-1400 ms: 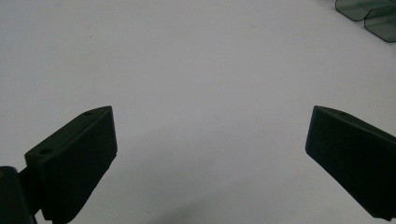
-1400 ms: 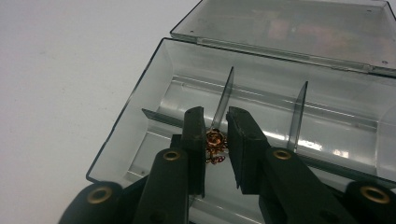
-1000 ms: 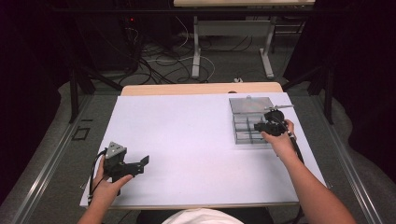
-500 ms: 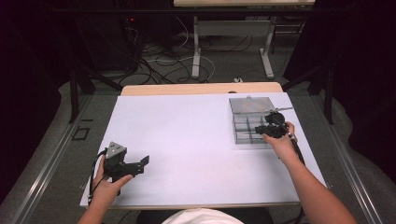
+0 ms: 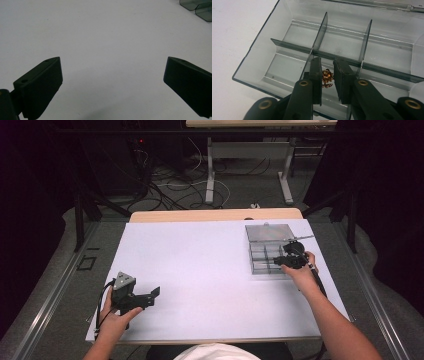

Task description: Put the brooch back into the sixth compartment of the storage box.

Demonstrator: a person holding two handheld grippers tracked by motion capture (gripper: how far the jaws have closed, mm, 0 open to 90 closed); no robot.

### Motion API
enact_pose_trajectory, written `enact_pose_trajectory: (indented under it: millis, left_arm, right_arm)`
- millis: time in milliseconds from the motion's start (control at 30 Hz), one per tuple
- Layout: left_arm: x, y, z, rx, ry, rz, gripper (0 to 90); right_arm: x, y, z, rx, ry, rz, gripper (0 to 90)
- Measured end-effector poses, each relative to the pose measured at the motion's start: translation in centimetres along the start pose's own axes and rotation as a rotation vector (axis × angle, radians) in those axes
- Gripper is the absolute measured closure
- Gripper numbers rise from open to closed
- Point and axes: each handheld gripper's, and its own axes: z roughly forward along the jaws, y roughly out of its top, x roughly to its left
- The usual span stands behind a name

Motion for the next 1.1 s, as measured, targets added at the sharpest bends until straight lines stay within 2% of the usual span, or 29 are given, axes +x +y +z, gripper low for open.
enact_pose_trajectory:
  millis: [233,700,1100]
  left_arm:
    - [0.0,0.0,0.0,0.0,0.0,-0.001,2.3]
    - [-0.1,0.0,0.0,0.006,0.0,0.003,2.3]
    - [-0.1,0.0,0.1,0.003,-0.002,0.006,2.3]
  right_arm:
    - [-0.3,-0.1,0.0,0.005,-0.009,0.007,77.4]
    - [-2.2,-0.4,-1.4,-0.01,-0.046,0.042,77.4]
    - [-3.7,-1.0,-1.1,0.01,-0.08,0.08,77.3]
